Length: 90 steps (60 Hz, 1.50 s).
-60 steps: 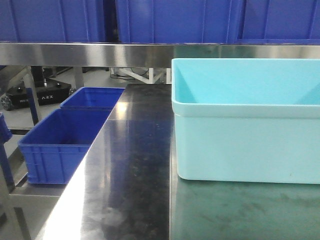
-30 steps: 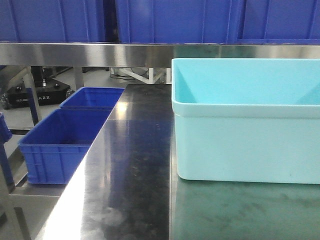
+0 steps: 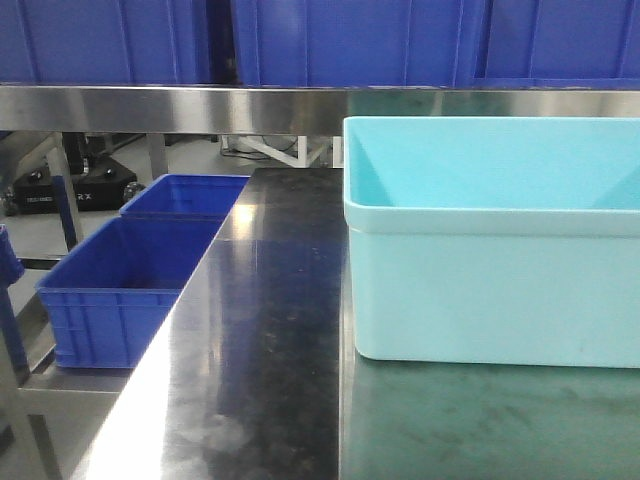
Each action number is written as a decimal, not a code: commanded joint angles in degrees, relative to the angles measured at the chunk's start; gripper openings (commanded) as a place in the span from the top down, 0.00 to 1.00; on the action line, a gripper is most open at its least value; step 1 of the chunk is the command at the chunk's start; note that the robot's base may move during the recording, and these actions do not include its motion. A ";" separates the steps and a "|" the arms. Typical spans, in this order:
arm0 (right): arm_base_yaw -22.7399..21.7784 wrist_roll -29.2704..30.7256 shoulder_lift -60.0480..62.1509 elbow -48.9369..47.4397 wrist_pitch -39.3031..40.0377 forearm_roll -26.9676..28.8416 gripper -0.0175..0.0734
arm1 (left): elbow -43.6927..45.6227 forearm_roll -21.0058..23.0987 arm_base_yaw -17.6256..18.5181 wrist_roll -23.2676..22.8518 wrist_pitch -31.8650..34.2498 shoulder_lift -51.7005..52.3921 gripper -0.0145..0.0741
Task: Pick red cube and place on left shelf
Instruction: 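Close the right gripper on the red cube and lift it out, then drive the base away from the table holding the red cube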
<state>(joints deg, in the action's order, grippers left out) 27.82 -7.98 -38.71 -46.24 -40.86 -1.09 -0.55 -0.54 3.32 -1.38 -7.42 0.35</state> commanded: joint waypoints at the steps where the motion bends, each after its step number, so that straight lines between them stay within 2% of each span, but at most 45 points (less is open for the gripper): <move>1: -0.02 0.33 0.19 -1.50 4.77 -0.22 0.76 | -1.32 0.17 0.02 -0.05 5.01 0.92 0.72; 90: -0.07 0.33 0.19 -1.50 4.78 -0.22 0.76 | -1.32 0.17 0.02 -0.05 5.01 0.92 0.72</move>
<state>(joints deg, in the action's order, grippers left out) 27.82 -7.98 -38.71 -46.24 -40.86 -1.09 -0.55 -0.54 3.32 -1.38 -7.42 0.35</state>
